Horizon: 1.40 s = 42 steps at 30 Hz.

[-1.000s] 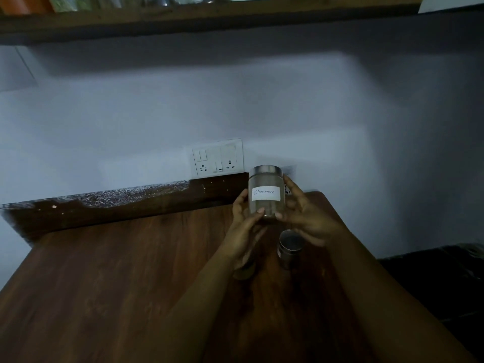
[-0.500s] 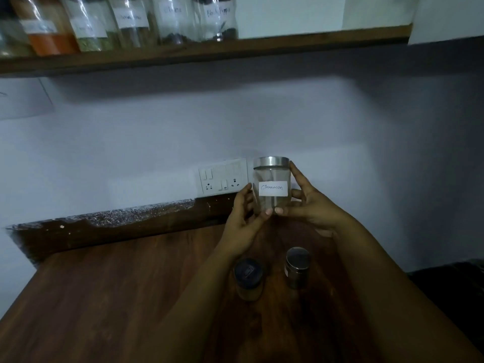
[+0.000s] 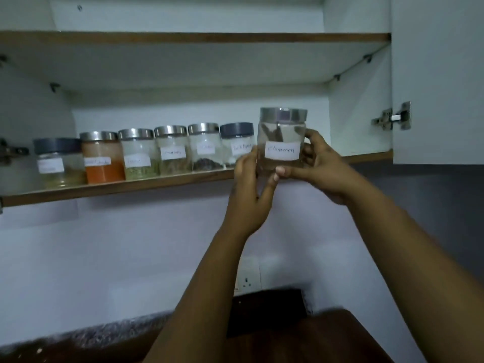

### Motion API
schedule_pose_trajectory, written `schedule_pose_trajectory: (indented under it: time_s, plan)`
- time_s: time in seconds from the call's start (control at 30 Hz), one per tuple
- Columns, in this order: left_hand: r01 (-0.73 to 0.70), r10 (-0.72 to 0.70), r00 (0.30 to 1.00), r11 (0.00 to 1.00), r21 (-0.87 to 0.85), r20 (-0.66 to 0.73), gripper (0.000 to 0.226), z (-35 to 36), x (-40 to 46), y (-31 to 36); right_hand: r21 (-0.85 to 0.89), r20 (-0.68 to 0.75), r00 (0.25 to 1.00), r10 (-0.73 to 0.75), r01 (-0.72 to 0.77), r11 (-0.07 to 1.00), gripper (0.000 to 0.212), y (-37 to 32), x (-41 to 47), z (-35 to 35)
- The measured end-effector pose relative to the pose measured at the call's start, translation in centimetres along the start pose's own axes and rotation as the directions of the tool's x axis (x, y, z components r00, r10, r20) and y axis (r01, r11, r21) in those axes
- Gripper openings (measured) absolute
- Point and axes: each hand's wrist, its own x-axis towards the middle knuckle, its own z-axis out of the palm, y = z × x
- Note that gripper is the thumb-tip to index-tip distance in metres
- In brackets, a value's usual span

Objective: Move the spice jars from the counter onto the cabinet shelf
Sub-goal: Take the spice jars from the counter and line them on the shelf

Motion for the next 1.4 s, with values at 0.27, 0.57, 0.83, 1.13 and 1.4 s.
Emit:
schedule_pose_trajectory:
  time_s: [0.27, 0.57, 0.83, 1.13, 1.4]
  plan:
    - [0.002, 0.08, 0.978, 0.919, 0.393, -0.191, 0.04, 0.5, 5.0, -3.9, -0.292, 0.035, 0.989, 0.145, -0.129, 0.948, 0.091, 0.6, 8.2, -2.8]
    - [0.004, 0.318, 0.92, 0.578, 0.816, -0.229, 0.03, 0.9, 3.3, -10.1, -0.563, 0.057, 0.931, 0.359, -0.267, 0.782, 0.09, 2.9, 13.0, -3.1]
    - [0.004, 0.338, 0.911, 0.567, 0.824, -0.237, 0.031, 1.2, 3.5, -10.8, -0.564, 0.105, 0.917, 0.385, -0.263, 0.782, 0.088, 4.2, 14.3, -3.3]
    - [0.013, 0.349, 0.896, 0.599, 0.801, -0.275, 0.029, 1.5, 3.6, -11.0, -0.664, 0.116, 0.938, 0.327, -0.172, 0.728, 0.08, 4.3, 14.0, -3.1]
    - [0.021, 0.316, 0.909, 0.619, 0.785, -0.273, 0.029, 1.4, 3.4, -10.6, -0.771, 0.072, 0.931, 0.357, -0.176, 0.613, 0.084, 4.2, 14.0, -2.6]
